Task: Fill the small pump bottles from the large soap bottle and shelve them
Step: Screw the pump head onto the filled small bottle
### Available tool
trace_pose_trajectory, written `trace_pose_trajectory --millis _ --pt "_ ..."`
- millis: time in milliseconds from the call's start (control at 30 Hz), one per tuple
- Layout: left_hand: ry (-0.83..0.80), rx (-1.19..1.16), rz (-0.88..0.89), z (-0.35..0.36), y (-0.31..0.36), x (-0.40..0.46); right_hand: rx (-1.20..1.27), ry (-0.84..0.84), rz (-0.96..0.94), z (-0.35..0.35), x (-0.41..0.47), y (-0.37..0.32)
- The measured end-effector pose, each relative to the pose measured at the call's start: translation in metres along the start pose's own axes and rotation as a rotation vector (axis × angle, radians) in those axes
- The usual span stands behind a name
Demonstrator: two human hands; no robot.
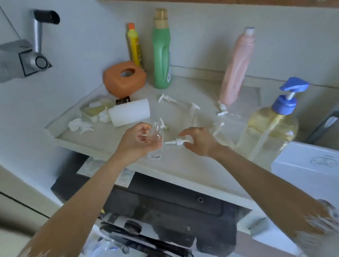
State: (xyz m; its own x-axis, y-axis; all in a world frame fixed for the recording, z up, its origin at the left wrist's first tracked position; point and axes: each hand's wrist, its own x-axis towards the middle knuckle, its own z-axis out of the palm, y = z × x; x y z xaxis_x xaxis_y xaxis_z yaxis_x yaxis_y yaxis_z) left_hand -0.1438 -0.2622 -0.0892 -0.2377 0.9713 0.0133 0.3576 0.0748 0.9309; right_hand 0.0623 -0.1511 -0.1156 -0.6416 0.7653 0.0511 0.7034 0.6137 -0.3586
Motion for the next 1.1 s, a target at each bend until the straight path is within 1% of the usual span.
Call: trace_pose_trajectory --millis 100,233,300,367,433,467,533,600,667,800,900,1000,1100 --pt "-0.072 0.017 0.026 -0.013 -0.028 0.016 -0.126 -0.044 0.031 0.020 0.024 -0.006" --pt "-0.125 -0.018 0.081 -0.027 -0.050 0.032 -0.183 0.038 0.063 0.032 0.030 -0.005" --pt "-0.151 -0.048 0.099 -0.032 -0.057 0.040 -0.171 0.064 0.100 0.031 0.030 -0.009" --pt "-0.187 -0.062 0.115 -0.034 -0.061 0.046 -0.057 0.127 0.166 0.019 0.027 -0.016" --pt "-0.241 -0.059 0.135 -0.034 -0.064 0.050 0.104 0.279 0.201 -0.003 0.022 -0.025" --pt "-0.262 -0.059 0.146 -0.034 -0.065 0.051 0.201 0.349 0.206 -0.017 0.019 -0.031" --pt "-0.279 -0.050 0.175 -0.033 -0.067 0.051 0.353 0.417 0.183 -0.049 0.009 -0.043" --pt "-0.283 -0.040 0.208 -0.033 -0.065 0.052 0.356 0.408 0.159 -0.078 0.000 -0.056" --pt "-0.280 -0.053 0.258 -0.032 -0.063 0.053 0.304 0.387 0.150 -0.097 -0.008 -0.066" --pt "-0.294 -0.062 0.327 -0.030 -0.061 0.054 0.293 0.282 0.112 -0.118 -0.017 -0.077" --pt "-0.317 -0.087 0.294 -0.031 -0.063 0.056 0.285 0.230 0.089 -0.119 -0.012 -0.080" --pt "-0.313 -0.091 0.280 -0.030 -0.067 0.058 0.282 0.232 0.074 -0.111 -0.002 -0.081" --pt "-0.315 -0.110 0.305 -0.030 -0.066 0.057 0.310 0.239 0.060 -0.108 0.006 -0.083"
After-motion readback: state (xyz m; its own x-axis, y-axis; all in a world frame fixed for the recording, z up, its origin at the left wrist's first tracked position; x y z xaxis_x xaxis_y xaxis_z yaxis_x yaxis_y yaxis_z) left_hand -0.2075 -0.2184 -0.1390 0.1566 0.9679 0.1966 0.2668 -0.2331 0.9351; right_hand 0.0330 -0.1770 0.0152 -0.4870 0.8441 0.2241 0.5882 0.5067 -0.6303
